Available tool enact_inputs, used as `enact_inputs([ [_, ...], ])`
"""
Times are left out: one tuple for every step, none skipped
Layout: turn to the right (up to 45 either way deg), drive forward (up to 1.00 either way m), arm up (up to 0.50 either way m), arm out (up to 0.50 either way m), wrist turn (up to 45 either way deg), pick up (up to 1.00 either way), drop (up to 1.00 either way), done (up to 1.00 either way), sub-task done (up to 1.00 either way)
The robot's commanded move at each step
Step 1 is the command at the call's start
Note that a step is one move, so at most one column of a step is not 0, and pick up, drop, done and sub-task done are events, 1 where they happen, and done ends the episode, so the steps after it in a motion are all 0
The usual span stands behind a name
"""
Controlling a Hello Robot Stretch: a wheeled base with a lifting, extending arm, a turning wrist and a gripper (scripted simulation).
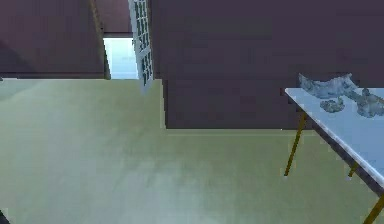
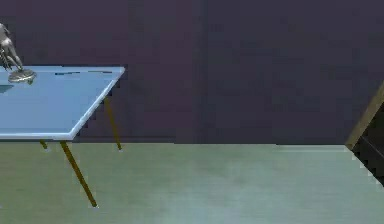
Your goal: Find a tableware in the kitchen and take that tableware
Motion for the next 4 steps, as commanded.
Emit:
enact_inputs([
  [0.0,0.40,0.00,0.00,0.0,0.00,0.00,0.00,0.00],
  [0.0,0.30,0.00,0.00,0.0,0.00,0.00,0.00,0.00],
  [-45.0,0.00,0.00,0.00,0.0,0.00,0.00,0.00,0.00],
  [-36.0,0.00,0.00,0.00,0.0,0.00,0.00,0.00,0.00],
])
